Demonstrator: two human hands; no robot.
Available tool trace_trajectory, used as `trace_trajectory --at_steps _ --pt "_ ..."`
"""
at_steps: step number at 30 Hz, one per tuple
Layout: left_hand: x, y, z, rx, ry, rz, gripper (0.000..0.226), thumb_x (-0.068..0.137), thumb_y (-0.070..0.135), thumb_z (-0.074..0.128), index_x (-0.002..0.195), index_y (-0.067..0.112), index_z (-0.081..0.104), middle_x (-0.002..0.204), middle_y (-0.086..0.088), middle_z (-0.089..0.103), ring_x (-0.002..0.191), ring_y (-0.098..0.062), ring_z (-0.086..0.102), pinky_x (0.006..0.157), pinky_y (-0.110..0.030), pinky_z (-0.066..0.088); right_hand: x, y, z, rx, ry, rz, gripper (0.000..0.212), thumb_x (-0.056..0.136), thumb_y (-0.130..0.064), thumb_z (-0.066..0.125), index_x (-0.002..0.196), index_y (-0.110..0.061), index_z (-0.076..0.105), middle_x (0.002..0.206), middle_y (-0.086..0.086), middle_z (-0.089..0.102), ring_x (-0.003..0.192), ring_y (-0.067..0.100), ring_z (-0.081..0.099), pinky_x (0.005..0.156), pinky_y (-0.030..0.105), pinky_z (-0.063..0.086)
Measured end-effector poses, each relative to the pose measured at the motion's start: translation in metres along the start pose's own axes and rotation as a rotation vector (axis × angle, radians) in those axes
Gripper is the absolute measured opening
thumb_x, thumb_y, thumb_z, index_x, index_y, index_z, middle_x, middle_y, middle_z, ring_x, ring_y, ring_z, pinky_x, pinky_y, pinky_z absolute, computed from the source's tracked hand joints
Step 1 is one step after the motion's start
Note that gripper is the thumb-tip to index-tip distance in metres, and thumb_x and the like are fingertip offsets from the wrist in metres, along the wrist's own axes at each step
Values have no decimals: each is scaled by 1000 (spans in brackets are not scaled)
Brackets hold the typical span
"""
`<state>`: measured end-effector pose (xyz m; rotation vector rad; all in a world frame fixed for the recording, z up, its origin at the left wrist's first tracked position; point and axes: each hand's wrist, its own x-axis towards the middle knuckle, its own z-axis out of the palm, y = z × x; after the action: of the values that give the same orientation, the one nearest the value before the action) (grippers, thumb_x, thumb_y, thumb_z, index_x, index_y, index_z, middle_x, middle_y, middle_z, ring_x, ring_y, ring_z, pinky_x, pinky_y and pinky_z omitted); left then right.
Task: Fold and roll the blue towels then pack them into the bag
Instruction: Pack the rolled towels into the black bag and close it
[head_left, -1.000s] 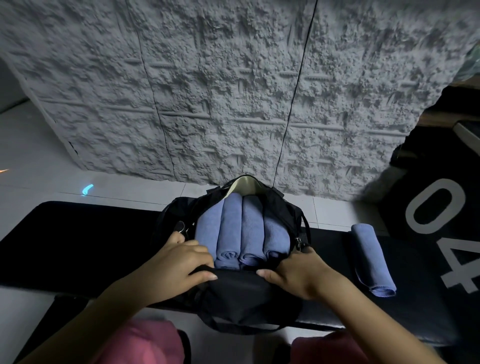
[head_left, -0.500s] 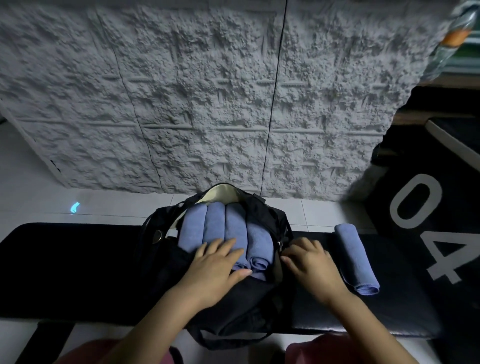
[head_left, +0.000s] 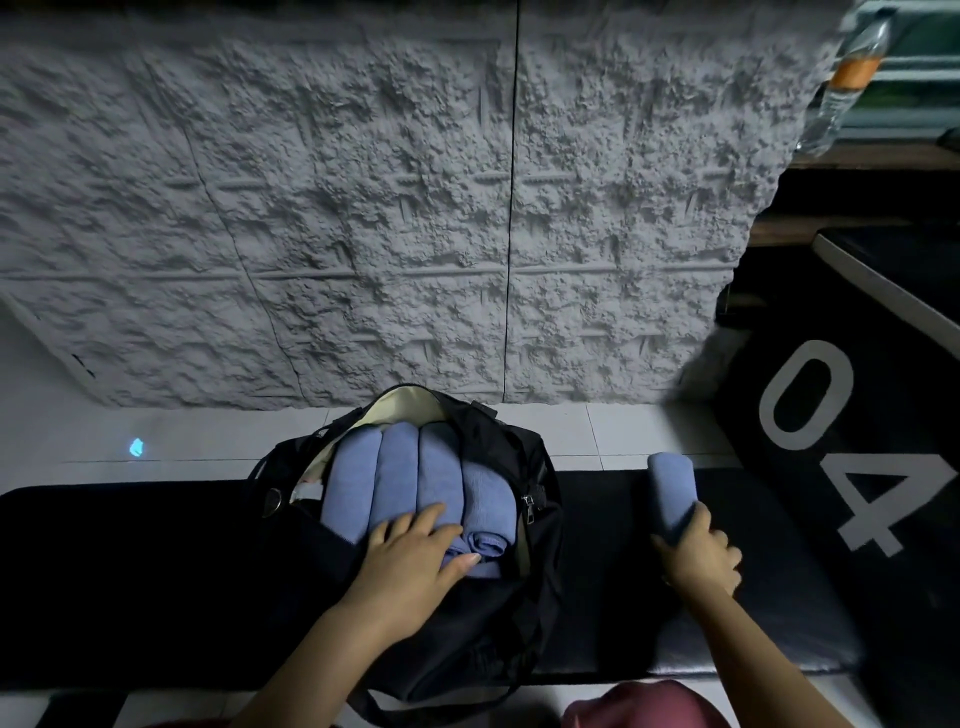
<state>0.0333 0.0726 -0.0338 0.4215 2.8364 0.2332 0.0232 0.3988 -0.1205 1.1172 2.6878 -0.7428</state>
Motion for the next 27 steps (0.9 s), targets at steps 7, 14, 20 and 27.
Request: trace_trajectory --at_steps 7,14,20,27 --pt "0 -5 -7 -206 -15 23 67 84 73 26 130 31 50 146 10 34 134 -12 30 112 -28 20 -30 -4 -20 466 -199 -186 62 70 -13 73 125 -18 44 105 14 63 74 29 64 63 38 55" --pt "11 5 -40 -1860 98 -194 49 93 44 34 120 9 57 123 -12 62 112 -18 57 93 -23 44 -105 -59 -80 781 -1032 -661 67 65 -16 73 129 -17 53 124 11 61 114 20 58 95 33 47" --pt "-9 -6 -60 -1697 -252 -277 51 81 52 57 109 9 66 116 -15 66 100 -21 67 84 -36 51 -115 -111 -75 310 -875 -925 58 71 1 69 121 -25 57 115 -3 64 110 16 59 94 32 49" --pt "-30 -35 -68 -2039 -198 -264 38 76 19 63 110 3 64 101 -11 71 83 -16 70 66 -27 57 -122 -136 -78 994 -1002 -608 64 64 -58 76 119 -27 63 121 5 64 109 13 61 90 28 50"
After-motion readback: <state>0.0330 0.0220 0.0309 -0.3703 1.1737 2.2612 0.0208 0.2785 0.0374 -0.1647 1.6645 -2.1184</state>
